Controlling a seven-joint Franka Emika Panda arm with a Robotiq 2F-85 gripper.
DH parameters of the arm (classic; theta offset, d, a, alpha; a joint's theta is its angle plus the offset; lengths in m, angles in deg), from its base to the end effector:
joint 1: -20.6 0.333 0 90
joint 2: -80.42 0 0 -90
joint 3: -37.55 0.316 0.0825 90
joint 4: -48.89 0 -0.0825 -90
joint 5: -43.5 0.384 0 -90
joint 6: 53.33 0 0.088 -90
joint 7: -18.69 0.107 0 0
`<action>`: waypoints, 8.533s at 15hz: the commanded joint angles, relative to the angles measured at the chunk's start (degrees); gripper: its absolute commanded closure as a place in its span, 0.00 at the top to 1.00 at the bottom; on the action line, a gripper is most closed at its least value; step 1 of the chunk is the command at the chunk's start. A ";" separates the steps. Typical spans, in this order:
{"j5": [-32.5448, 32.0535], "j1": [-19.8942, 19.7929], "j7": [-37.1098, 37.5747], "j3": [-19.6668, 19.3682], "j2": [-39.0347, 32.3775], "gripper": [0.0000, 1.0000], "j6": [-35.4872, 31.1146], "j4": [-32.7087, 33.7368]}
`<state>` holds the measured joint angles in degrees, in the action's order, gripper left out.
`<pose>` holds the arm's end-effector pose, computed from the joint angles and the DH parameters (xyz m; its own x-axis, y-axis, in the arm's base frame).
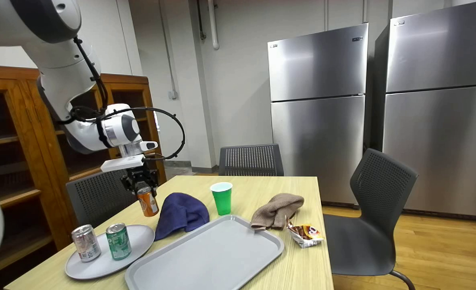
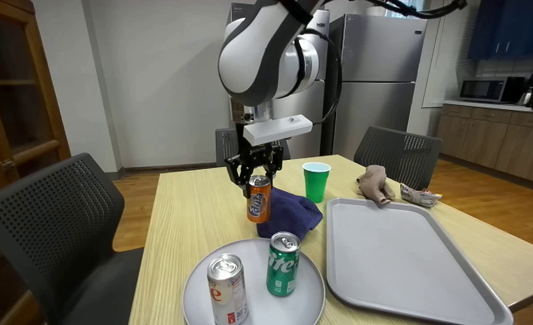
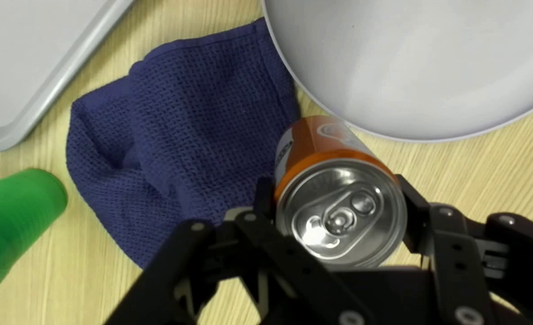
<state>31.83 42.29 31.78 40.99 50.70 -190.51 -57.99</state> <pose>0.5823 0.2688 0.2387 0.9381 0.3450 0.0296 0.3403 -0.9343 0.1059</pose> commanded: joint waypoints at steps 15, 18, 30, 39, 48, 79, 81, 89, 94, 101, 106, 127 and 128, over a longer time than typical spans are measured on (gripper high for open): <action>-3.35 -3.32 15.68 -6.41 10.61 0.39 -0.22 -11.51; -3.53 -4.49 17.10 -7.16 11.62 0.39 -0.21 -13.31; -2.08 -12.77 15.17 -10.68 10.05 0.39 -2.12 -15.80; 4.72 -19.60 10.56 -11.05 4.95 0.39 -3.51 -12.62; 9.05 -22.09 7.27 -11.12 0.47 0.39 -3.37 -7.68; 2.04 -8.48 7.48 -3.68 14.72 1.00 -7.86 -14.89; 2.46 -7.40 7.10 -1.72 15.30 1.00 -7.46 -15.38; 2.78 -3.03 6.02 4.90 15.05 1.00 -5.29 -16.50; 2.59 -1.48 5.05 6.72 14.21 1.00 -2.36 -17.18; 2.92 -1.65 3.34 7.08 12.46 1.00 0.14 -18.56; 4.16 -2.18 3.04 7.01 10.12 1.00 -0.58 -18.49; 8.63 -3.76 -1.08 7.20 7.46 1.00 -5.21 -20.92; 8.54 -3.66 -0.81 7.13 7.61 1.00 -5.36 -21.21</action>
<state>39.77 38.81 31.83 47.63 56.24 -194.85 -76.98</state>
